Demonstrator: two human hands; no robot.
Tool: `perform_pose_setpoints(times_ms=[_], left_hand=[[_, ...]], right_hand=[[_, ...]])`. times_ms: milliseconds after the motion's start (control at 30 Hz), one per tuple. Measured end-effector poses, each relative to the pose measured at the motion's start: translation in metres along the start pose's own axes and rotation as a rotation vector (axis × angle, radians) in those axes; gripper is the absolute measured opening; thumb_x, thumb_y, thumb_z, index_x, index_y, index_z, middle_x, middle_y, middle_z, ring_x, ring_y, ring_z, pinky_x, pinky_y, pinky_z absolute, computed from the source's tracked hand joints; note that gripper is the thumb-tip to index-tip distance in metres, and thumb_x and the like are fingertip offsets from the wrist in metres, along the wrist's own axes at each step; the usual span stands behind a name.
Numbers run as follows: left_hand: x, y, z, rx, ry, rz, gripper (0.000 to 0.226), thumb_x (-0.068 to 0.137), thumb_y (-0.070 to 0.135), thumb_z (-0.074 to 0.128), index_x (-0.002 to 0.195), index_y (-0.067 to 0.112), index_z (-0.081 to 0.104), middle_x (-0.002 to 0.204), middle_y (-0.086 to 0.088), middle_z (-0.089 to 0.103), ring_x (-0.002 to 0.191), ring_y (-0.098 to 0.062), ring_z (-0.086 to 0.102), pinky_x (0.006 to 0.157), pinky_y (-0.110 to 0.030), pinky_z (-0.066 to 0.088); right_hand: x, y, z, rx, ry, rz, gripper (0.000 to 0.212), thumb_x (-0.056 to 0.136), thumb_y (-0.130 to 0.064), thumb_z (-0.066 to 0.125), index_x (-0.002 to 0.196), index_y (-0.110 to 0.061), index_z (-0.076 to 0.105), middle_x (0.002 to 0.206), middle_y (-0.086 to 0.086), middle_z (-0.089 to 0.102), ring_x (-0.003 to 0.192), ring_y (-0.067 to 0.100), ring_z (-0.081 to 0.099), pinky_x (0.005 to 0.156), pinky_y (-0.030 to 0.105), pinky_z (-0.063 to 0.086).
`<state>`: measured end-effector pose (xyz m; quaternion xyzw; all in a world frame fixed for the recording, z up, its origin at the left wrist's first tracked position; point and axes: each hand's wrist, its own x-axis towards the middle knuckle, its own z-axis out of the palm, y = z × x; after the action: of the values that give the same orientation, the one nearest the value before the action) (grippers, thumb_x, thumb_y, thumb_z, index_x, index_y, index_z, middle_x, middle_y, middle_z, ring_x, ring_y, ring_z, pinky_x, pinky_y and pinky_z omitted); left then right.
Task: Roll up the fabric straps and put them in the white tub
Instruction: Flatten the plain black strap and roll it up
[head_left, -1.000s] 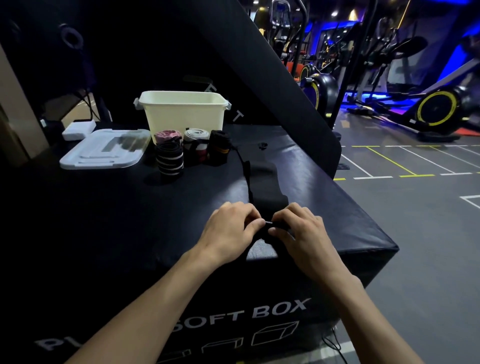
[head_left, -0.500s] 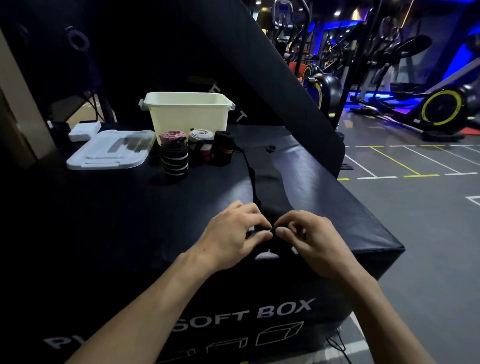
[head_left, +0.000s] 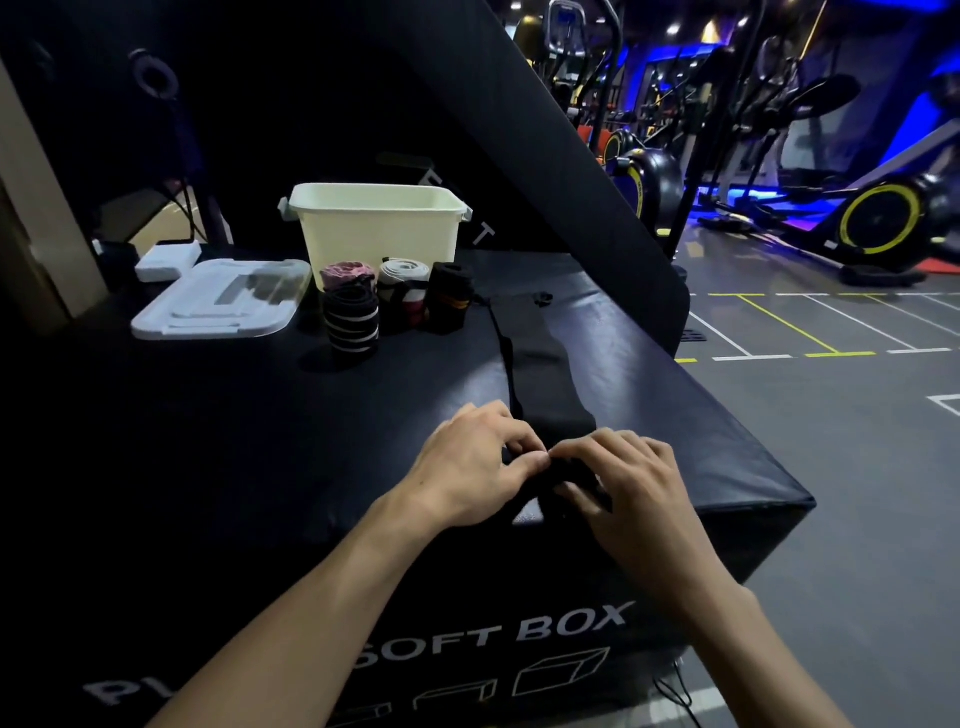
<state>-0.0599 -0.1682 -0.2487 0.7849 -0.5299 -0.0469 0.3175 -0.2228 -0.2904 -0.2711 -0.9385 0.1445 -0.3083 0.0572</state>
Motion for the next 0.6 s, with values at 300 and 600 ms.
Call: perform_pose_setpoints(times_ms=[300, 600], left_hand=[[0.005, 0.0, 0.008, -0.037, 0.072, -0.066, 0.021, 0.098, 0.049, 0.06, 0.104, 0.037, 0.076, 0.091, 0.011, 0.063, 0.101, -0.018, 0.055, 0.095, -0.042, 0.049], [0.008, -0.003, 0.013, 0.168, 0.045, 0.172, 0.047, 0.098, 0.053, 0.032, 0.128, 0.043, 0.067, 0.149, 0.018, 0.04, 0.137, -0.011, 0.027, 0.109, -0.035, 0.026]], right_hand=[[0.011, 0.011, 0.012, -0.058, 0.016, 0.044, 0.026, 0.085, -0.047, 0.068, 0.111, -0.04, 0.068, 0.101, -0.019, 0.065, 0.096, 0.014, 0.059, 0.083, 0.035, 0.041], [0.012, 0.019, 0.002, 0.138, -0.148, -0.008, 0.04, 0.092, -0.054, 0.047, 0.119, -0.033, 0.068, 0.105, -0.016, 0.064, 0.098, 0.007, 0.058, 0.085, 0.032, 0.041]])
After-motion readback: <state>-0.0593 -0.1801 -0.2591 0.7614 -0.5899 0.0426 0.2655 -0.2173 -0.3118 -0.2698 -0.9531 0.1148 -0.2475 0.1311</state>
